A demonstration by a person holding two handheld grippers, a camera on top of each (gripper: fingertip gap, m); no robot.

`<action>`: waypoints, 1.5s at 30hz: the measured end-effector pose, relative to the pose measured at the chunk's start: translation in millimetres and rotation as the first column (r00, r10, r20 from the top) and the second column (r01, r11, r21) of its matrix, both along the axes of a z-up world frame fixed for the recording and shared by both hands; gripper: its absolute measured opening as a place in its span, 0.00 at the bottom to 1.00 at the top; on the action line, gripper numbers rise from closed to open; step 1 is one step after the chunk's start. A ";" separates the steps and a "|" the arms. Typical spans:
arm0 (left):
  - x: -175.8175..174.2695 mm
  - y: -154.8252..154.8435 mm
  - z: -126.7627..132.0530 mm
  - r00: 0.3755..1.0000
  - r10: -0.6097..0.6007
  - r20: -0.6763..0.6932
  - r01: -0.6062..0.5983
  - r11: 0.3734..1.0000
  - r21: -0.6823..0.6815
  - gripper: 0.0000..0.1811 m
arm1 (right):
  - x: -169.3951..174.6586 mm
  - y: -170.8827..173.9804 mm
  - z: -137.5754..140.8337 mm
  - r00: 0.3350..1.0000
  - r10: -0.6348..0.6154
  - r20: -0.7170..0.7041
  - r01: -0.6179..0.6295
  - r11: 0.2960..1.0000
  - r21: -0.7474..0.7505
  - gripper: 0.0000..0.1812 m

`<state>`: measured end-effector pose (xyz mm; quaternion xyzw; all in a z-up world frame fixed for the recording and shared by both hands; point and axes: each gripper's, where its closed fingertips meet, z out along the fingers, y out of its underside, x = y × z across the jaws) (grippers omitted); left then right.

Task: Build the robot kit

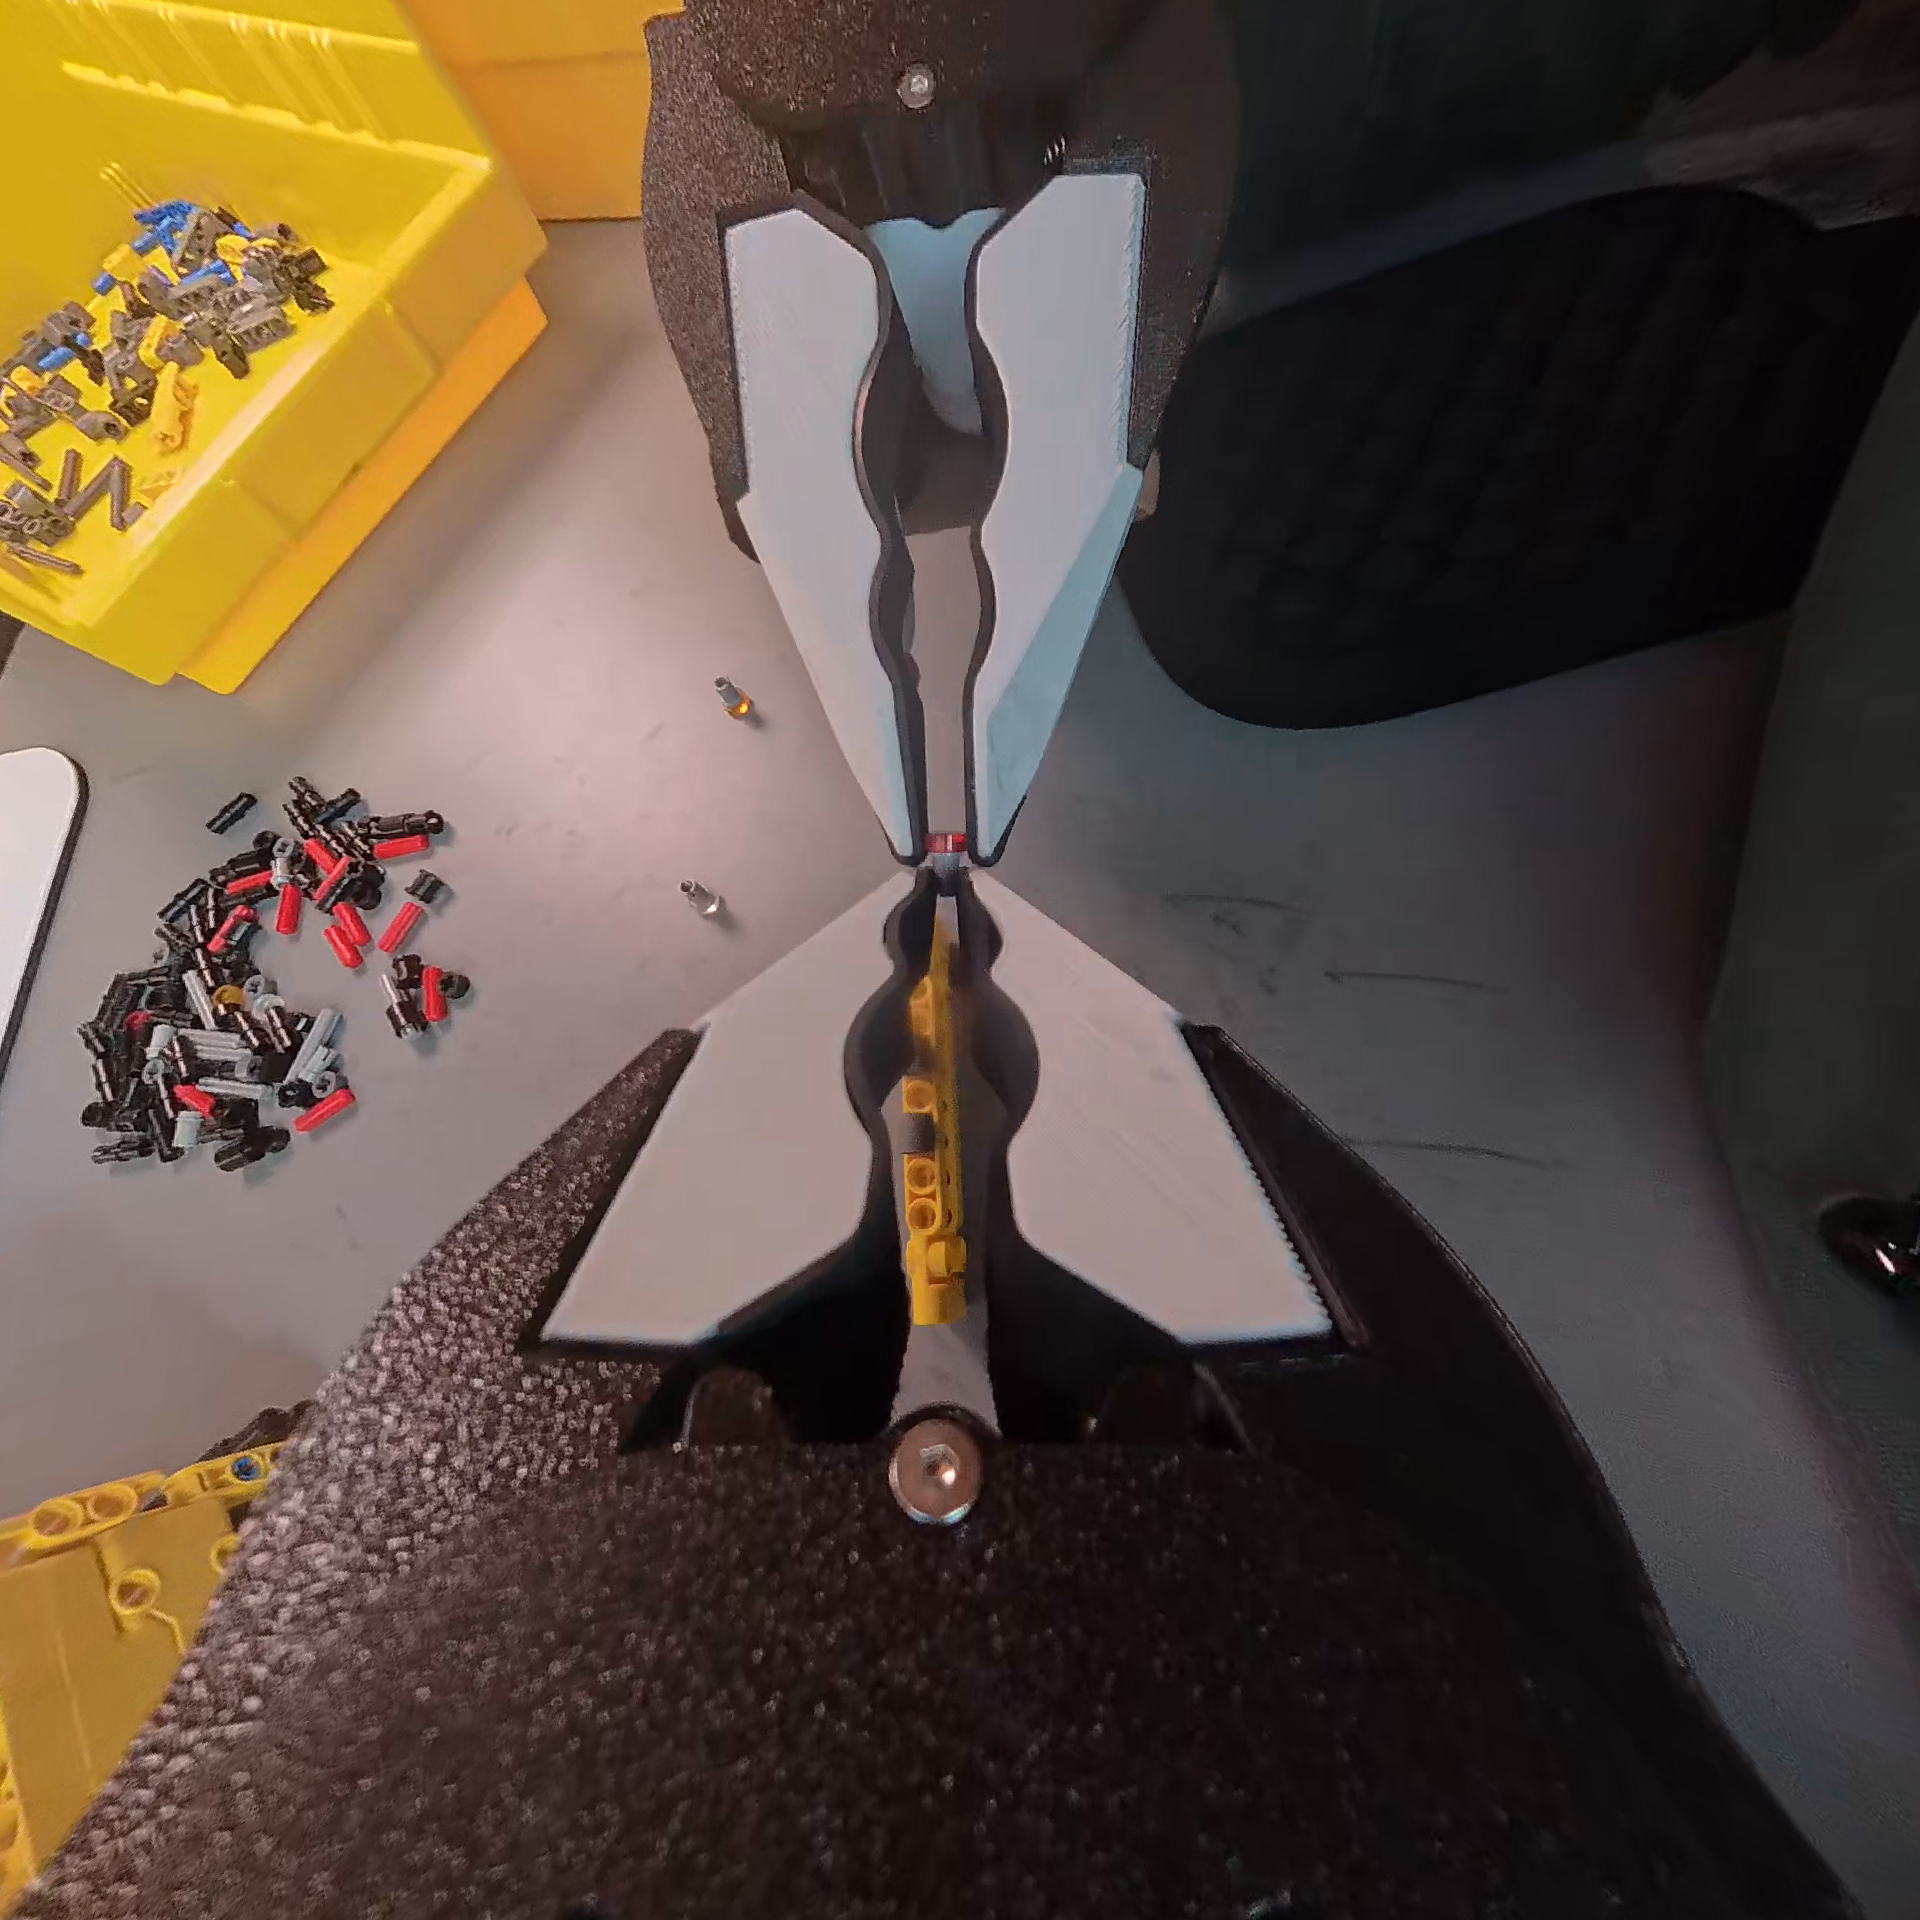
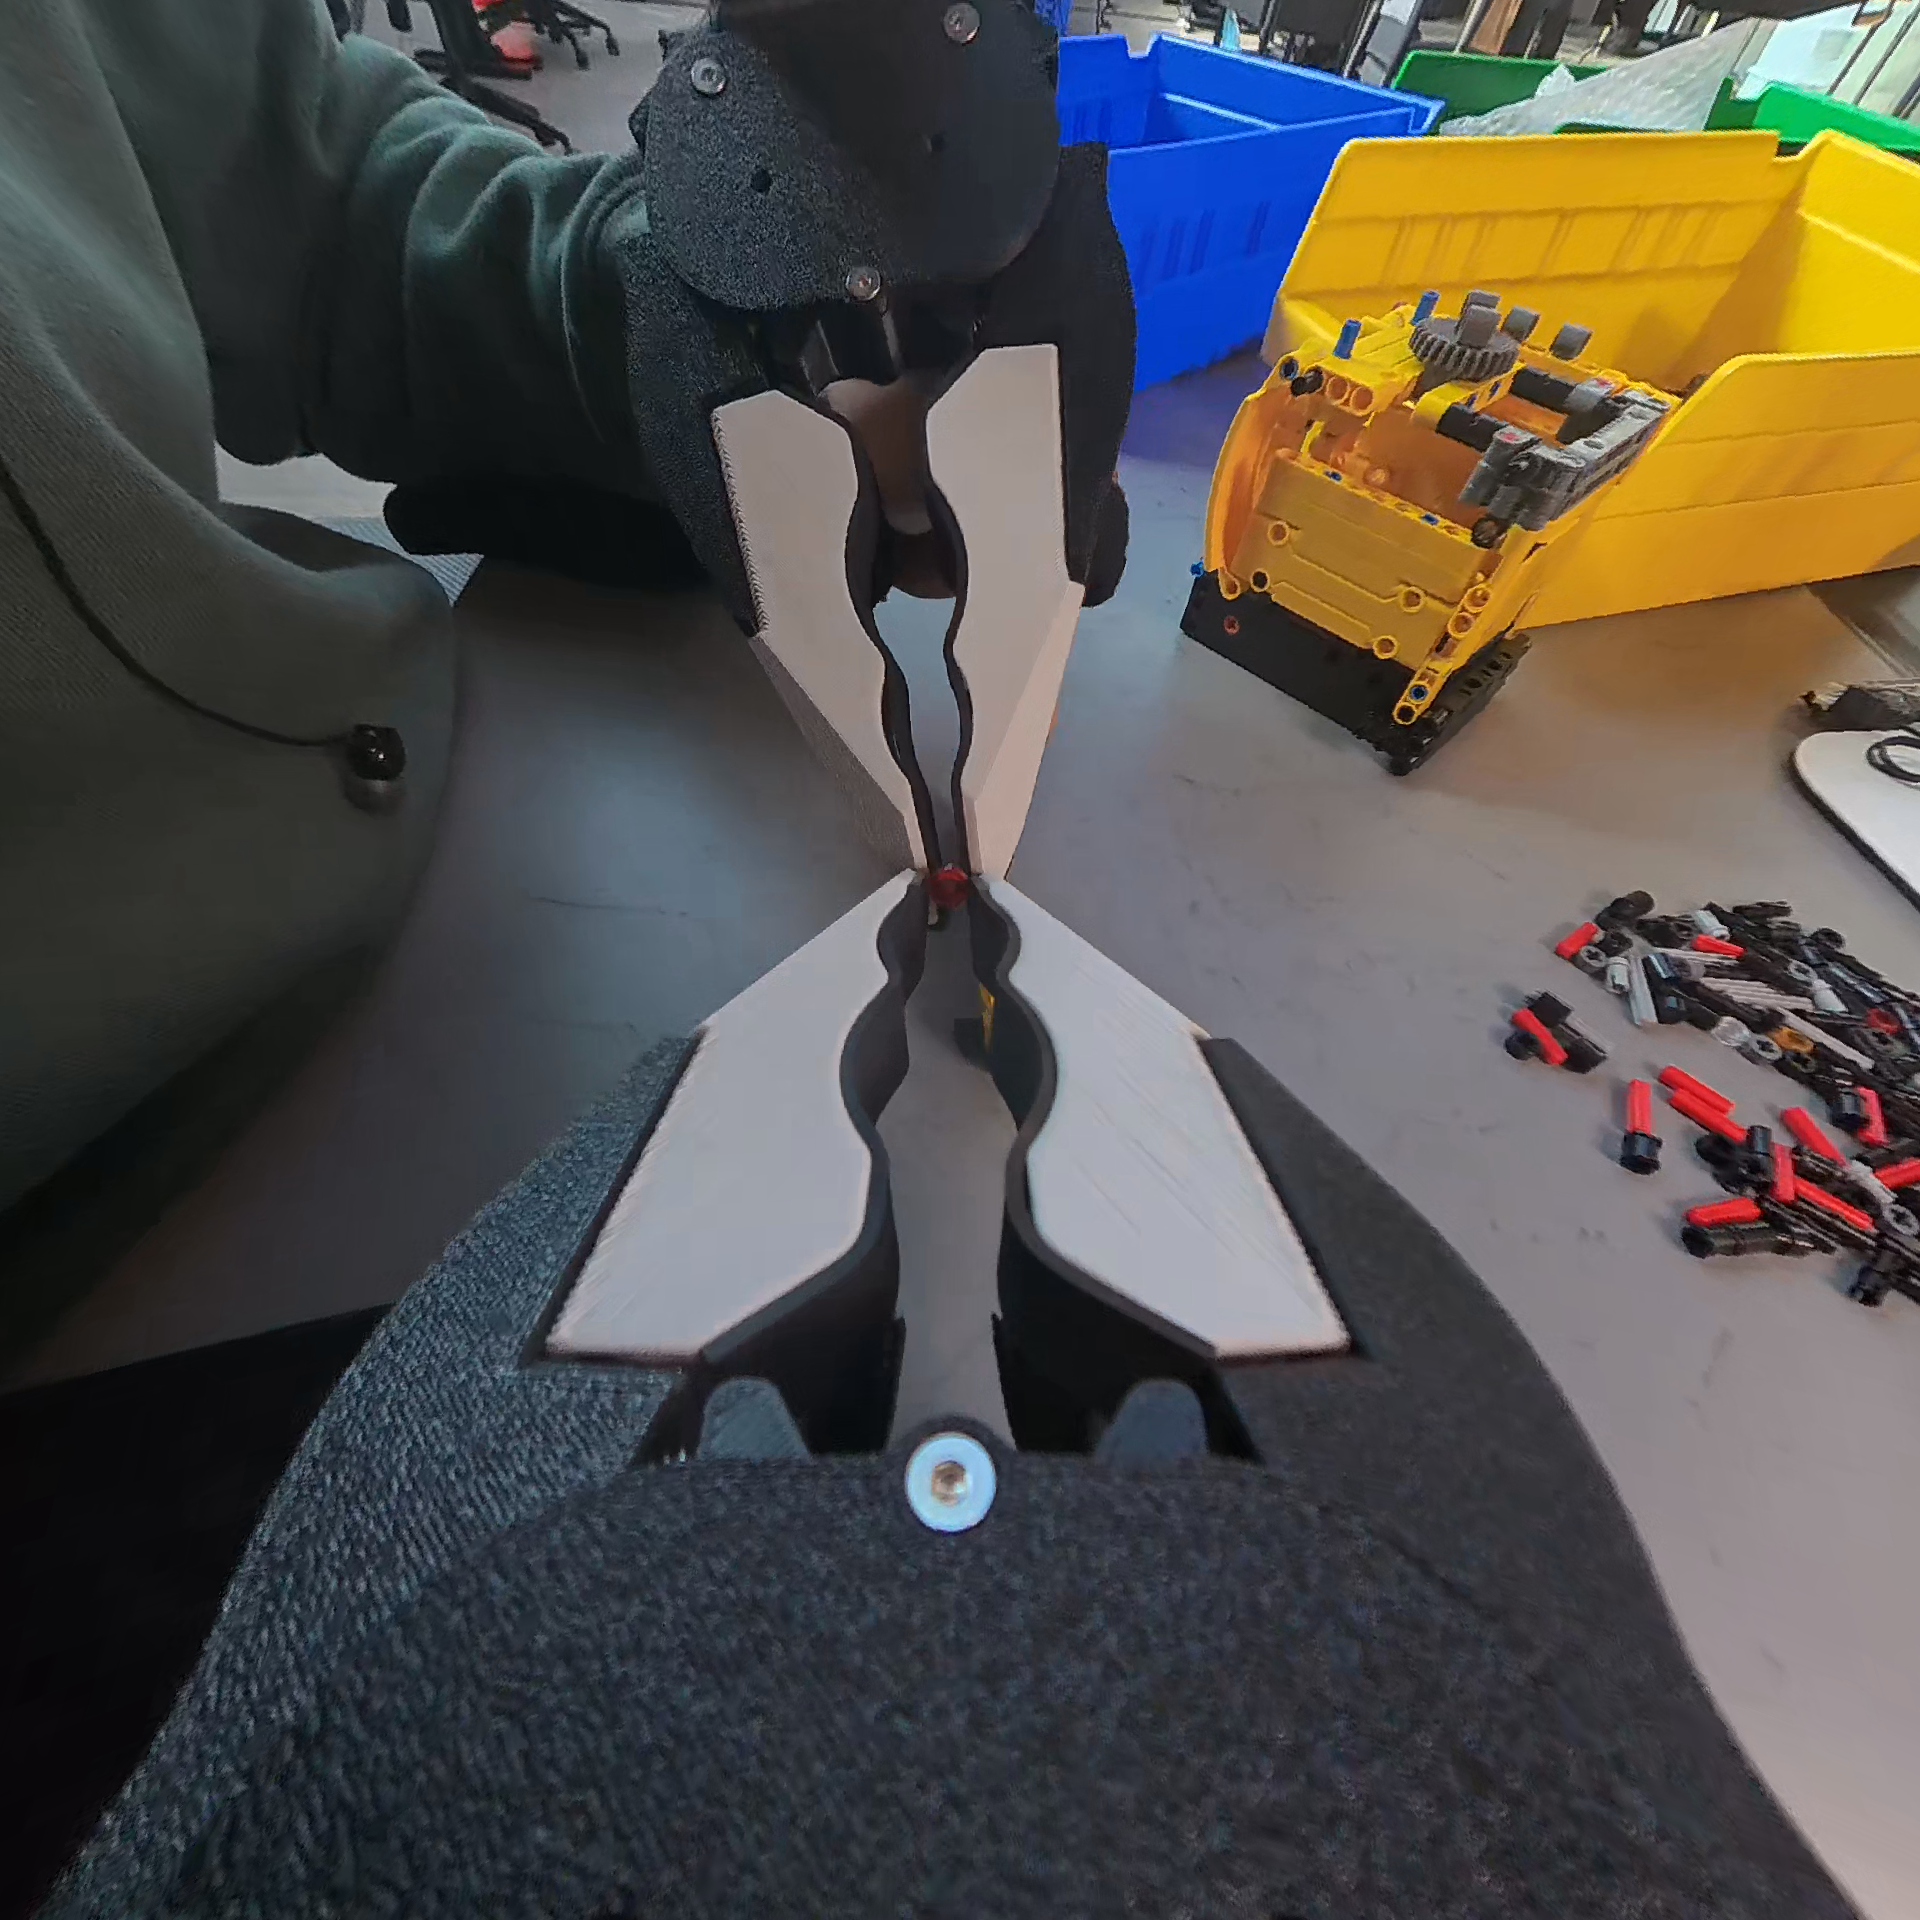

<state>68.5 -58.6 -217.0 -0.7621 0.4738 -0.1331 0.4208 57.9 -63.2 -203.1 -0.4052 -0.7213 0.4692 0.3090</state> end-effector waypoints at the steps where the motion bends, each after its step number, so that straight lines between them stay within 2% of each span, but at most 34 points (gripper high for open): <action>1: -0.2 -0.6 -1.7 1.000 -0.001 -0.007 0.001 1.000 -0.007 0.01 | -0.3 -0.6 -1.7 1.000 0.000 0.000 0.000 1.000 0.019 0.04; 4: -0.7 -1.0 -5.5 1.000 0.001 -0.013 -0.001 1.000 -0.020 0.01 | -0.8 -0.9 -5.6 1.000 0.000 -0.004 0.001 0.997 0.082 0.04; 7: -1.5 1.6 -2.8 1.000 0.016 0.022 -0.016 1.000 -0.019 0.02 | -1.0 2.5 -3.4 1.000 -0.009 0.003 0.009 0.999 0.052 0.04; 11: -14.3 1.4 -19.0 0.999 0.048 -0.025 -0.050 0.994 -0.102 0.13 | 2.3 25.4 3.1 0.998 -0.063 0.009 0.063 0.998 -0.004 0.04; 15: -13.6 6.7 -36.6 0.994 0.056 -0.090 -0.071 0.983 -0.172 0.13 | 4.9 42.3 2.9 0.993 -0.115 0.018 0.115 0.993 -0.002 0.04; 17: -13.3 10.4 -44.0 0.989 0.050 -0.138 -0.074 0.981 -0.179 0.04 | 5.1 43.0 -0.7 0.992 -0.120 0.029 0.120 0.993 -0.004 0.04; 19: -10.8 14.1 -42.8 0.990 0.047 -0.136 -0.069 0.984 -0.161 0.04 | 5.3 44.6 -2.2 0.991 -0.130 0.029 0.130 0.992 0.001 0.04; 21: -4.3 21.0 -23.2 0.998 0.060 -0.021 -0.062 0.995 -0.078 0.04 | 5.9 47.7 7.9 0.990 -0.144 -0.006 0.143 0.989 -0.032 0.04; 23: 3.3 22.9 10.0 0.978 0.055 0.200 -0.056 0.998 0.000 0.04 | 8.6 53.0 30.9 0.984 -0.158 -0.083 0.148 0.982 -0.117 0.04; 26: -0.3 21.7 45.5 0.866 0.062 0.496 -0.096 0.994 0.043 0.04 | 17.8 56.1 58.8 0.976 -0.147 -0.163 0.108 0.968 -0.226 0.04; 29: -4.9 18.0 61.7 0.761 0.061 0.646 -0.105 0.994 0.031 0.04 | 19.0 42.9 47.0 0.993 -0.088 -0.082 0.070 0.977 -0.202 0.04; 32: -1.2 12.7 69.6 0.720 0.024 0.693 -0.081 0.995 0.050 0.04 | 12.4 27.3 37.5 0.996 -0.054 -0.073 0.040 0.983 -0.181 0.04; 37: 3.4 9.5 63.0 0.759 0.006 0.652 -0.060 0.996 0.060 0.04 | 9.5 21.2 49.5 0.991 -0.040 -0.128 0.014 0.980 -0.200 0.04; 39: 5.0 6.9 56.3 0.794 -0.004 0.607 -0.040 0.997 0.059 0.04 | 10.4 20.0 53.8 0.988 -0.038 -0.147 0.004 0.975 -0.223 0.04; 45: 4.5 3.5 28.2 0.903 0.017 0.429 -0.022 1.000 0.006 0.04 | 11.2 19.6 33.5 0.998 -0.013 -0.062 0.002 0.985 -0.175 0.04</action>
